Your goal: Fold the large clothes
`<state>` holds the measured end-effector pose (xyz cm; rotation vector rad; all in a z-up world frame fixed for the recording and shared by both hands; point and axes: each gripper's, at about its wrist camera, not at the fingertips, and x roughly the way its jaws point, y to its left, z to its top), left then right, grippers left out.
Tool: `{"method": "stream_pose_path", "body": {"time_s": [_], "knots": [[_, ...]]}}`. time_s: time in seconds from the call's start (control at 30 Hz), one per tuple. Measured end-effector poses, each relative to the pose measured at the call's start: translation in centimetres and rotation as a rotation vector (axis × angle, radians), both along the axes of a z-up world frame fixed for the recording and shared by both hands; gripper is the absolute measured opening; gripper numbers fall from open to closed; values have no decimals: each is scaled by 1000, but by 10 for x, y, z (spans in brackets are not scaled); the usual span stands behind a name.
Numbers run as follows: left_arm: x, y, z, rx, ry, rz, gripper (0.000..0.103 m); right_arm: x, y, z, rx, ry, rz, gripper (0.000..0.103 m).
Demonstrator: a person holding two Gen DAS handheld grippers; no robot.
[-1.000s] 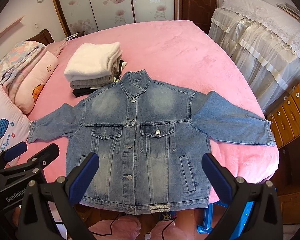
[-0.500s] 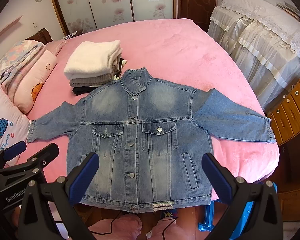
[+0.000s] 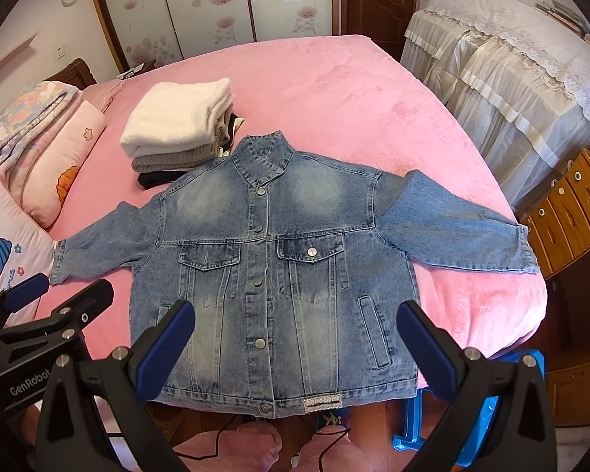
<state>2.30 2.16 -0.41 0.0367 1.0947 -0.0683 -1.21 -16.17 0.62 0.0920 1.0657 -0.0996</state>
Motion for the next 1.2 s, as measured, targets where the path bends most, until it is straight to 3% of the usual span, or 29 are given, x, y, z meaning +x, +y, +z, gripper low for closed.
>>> {"method": "stream_pose_path", "body": {"time_s": [0.8,1.2], "knots": [[37,-13,6,-49,-20,-136,96,7,0,15,-85,-40,-110,103],[46,-44,24,-89,-83,-291,96,-14,-16,33,-146,-85,-240,103]]}}
